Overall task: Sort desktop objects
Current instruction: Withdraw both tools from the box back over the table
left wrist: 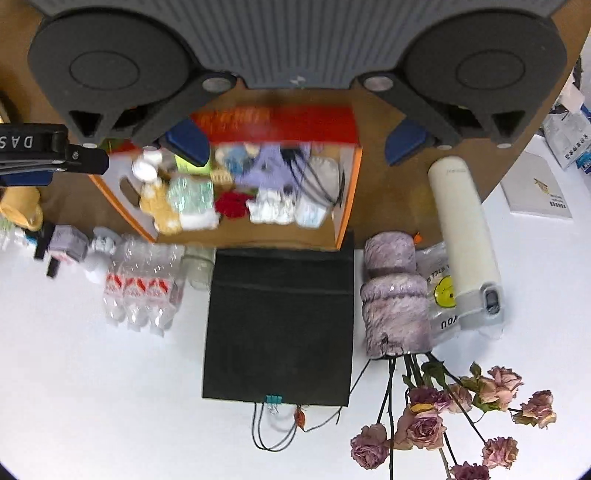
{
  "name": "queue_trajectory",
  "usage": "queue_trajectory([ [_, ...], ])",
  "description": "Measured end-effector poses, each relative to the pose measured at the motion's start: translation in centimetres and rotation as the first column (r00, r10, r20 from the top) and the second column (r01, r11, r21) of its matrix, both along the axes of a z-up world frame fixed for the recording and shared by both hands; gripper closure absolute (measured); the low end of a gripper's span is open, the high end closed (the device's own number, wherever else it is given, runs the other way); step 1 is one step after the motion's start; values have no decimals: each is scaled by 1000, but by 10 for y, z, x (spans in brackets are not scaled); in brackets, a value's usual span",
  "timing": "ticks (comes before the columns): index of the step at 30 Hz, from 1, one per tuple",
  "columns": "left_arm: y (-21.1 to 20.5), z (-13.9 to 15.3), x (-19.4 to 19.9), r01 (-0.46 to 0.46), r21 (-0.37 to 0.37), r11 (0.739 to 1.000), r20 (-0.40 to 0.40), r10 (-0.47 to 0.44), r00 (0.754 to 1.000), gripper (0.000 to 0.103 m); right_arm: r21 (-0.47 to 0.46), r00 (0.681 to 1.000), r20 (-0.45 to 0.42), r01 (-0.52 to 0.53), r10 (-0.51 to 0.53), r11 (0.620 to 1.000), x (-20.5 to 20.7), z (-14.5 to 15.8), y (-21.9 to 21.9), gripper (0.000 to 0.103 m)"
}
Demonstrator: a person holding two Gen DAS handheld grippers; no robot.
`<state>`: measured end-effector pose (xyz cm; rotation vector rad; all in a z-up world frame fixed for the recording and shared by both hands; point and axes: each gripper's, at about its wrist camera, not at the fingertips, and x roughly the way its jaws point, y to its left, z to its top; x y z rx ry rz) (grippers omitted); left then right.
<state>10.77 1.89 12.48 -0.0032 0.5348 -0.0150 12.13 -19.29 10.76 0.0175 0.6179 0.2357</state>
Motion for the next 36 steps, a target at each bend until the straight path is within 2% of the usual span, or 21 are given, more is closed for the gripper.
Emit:
queue_trajectory([
  [6,-5,-33,-68,28,33,999,15,-29,999,0,-30,1000,2,-17,18,999,-73,-45,-1,11],
  [12,-13,-69,-123,4,90,996,-4,-4,1000,0,16,1000,-1,-32,32,999,-142,-77,-17,11],
  [17,-10,-87,-150,38,8,999,-65,-37,997,0,17,1000,-8,-29,29,999,-174,-86,-26,10],
  [19,-10,-93,-150,43,-8,999,-95,-44,995,0,11,1000,-4,-19,19,1000,-175,-88,-25,7],
  [25,-8,-104,-142,37,-28,999,-139,-41,989,0,1,1000,-4,-14,14,1000,-171,-92,-14,7],
  [34,-7,-118,-115,40,-12,999,-171,-42,984,0,-35,1000,-23,-10,9,999,-147,-104,-1,6],
  [36,-6,-120,-112,35,1,999,-157,-35,987,0,-56,1000,-26,-6,4,998,-143,-106,2,6],
])
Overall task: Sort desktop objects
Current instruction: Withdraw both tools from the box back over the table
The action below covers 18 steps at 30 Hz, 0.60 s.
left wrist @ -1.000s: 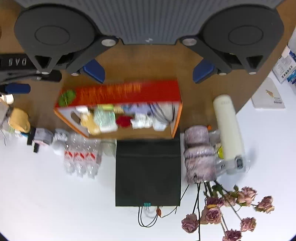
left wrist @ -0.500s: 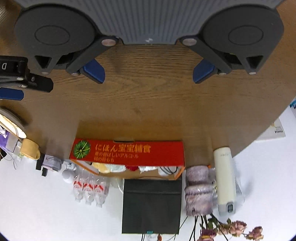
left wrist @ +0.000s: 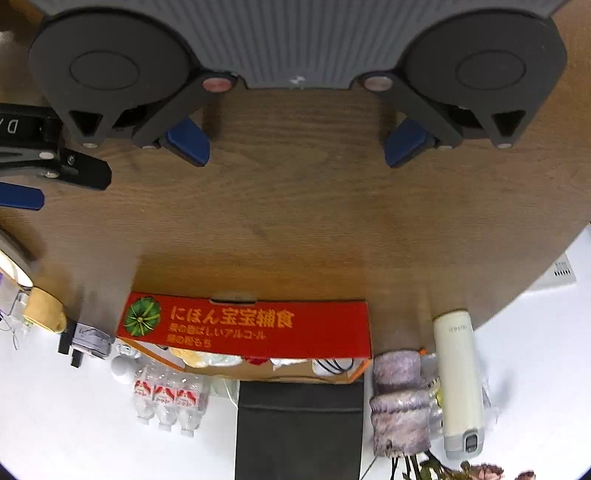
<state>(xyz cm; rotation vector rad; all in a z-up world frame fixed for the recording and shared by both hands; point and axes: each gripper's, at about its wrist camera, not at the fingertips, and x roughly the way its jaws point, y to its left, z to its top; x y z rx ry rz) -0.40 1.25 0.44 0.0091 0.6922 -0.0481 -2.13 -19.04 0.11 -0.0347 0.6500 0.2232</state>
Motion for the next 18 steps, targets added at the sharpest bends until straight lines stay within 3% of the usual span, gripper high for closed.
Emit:
queue_trajectory([
  [5,-2,-2,7,3,17,1000,-5,-3,1000,0,-14,1000,-25,-8,7,1000,10,-9,5,0],
  [18,1,-1,11,-18,14,1000,-6,18,1000,0,-32,999,-47,4,-6,999,19,-14,3,0],
])
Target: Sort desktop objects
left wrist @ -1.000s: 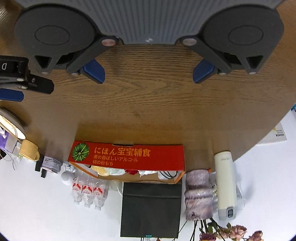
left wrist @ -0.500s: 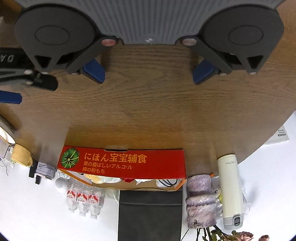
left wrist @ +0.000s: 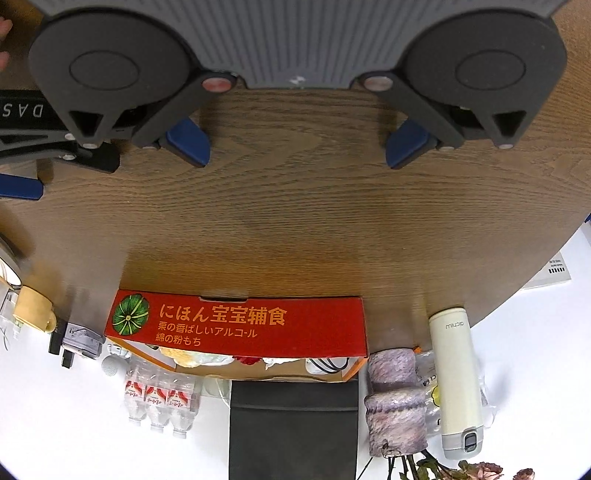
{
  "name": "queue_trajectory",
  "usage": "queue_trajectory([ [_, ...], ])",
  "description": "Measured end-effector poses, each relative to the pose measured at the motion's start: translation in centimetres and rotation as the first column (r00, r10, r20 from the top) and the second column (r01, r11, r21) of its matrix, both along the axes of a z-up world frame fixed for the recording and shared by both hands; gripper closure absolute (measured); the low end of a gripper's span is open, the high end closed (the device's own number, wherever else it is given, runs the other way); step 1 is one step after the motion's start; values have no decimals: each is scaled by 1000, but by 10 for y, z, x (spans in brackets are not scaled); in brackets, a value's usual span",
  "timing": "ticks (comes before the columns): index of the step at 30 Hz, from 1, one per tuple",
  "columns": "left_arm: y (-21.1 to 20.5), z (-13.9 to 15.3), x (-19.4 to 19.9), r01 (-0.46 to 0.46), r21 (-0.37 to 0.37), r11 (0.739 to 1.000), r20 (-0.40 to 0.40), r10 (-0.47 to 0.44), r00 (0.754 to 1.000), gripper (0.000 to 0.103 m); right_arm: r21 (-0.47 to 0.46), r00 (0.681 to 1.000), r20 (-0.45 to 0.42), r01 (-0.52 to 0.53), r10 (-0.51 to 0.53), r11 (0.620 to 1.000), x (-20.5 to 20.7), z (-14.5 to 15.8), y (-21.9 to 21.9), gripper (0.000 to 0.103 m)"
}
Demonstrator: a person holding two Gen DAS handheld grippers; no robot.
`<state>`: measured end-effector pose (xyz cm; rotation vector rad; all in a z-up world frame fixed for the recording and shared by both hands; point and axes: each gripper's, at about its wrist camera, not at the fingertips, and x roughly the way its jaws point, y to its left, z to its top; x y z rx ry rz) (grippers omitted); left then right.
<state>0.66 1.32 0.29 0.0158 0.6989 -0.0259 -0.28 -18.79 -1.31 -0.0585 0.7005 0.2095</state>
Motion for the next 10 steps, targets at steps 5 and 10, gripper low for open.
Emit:
queue_trajectory([
  [5,-1,0,0,-1,2,1000,0,1,1000,0,-2,1000,0,-1,1,1000,0,0,0,0],
  [10,0,0,1,8,-1,1000,0,-8,1000,0,-1,1000,0,3,-3,1000,0,0,1,0],
])
